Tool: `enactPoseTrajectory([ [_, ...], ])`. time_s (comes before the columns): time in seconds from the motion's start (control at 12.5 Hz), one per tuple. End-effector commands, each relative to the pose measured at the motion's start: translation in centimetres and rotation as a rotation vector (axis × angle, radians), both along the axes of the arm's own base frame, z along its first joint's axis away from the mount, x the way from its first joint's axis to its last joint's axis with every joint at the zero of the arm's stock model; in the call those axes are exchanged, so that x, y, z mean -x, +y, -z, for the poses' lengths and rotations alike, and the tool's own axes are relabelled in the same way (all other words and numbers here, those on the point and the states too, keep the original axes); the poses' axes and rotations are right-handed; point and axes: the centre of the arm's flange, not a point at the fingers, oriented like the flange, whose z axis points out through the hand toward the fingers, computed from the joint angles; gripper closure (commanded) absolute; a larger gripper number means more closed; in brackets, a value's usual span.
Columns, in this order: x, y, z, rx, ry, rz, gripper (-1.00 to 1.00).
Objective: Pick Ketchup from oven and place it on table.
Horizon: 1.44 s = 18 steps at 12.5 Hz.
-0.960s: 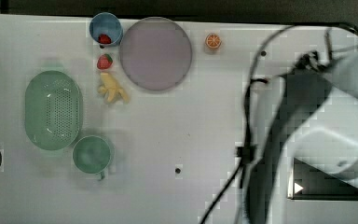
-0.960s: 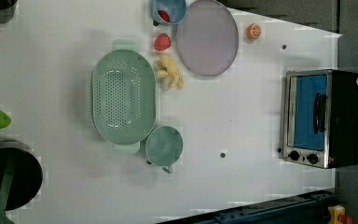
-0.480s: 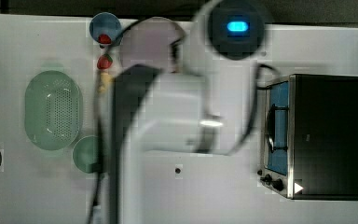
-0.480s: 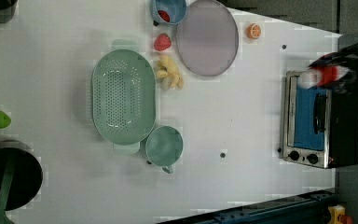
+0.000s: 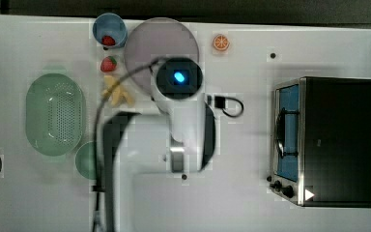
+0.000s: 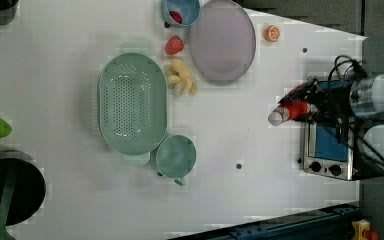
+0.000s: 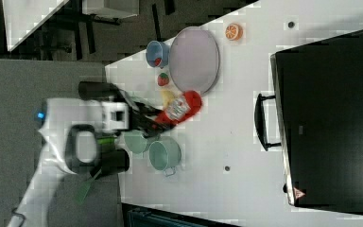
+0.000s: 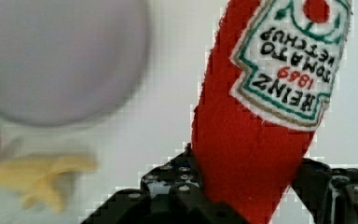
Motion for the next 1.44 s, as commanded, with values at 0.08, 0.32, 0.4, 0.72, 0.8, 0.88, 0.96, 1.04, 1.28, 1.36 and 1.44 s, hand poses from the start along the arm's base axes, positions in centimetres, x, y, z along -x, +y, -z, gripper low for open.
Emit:
enactPoseTrajectory([
  [0.08, 0.7, -3.9, 2.6, -0.004, -0.050, 0.062, -0.20],
  [0.32, 2.1, -4.4, 8.2, 0.012, -0.030, 0.070, -0.20],
  [0.4, 2.1, -4.8, 11.4, 0.027, -0.024, 0.075, -0.20],
  [0.72, 2.4, -5.0, 16.0, 0.048, -0.019, 0.072, -0.59],
  [0.8, 2.3, -4.9, 16.2, 0.049, -0.039, 0.070, -0.92],
  [0.88, 1.5, -4.9, 14.8, 0.046, -0.078, 0.073, -1.00],
  [0.96, 0.7, -4.9, 13.1, 0.042, -0.115, 0.073, -1.00],
  [1.04, -0.3, -4.8, 10.8, 0.037, -0.161, 0.074, -1.00],
  [1.28, -2.6, -4.5, 2.2, 0.014, -0.259, 0.073, -1.00],
  [1.36, -2.9, -4.7, -1.4, 0.003, -0.230, 0.076, -1.00],
  [1.44, -3.0, -4.8, -3.5, -0.004, -0.210, 0.078, -1.00],
])
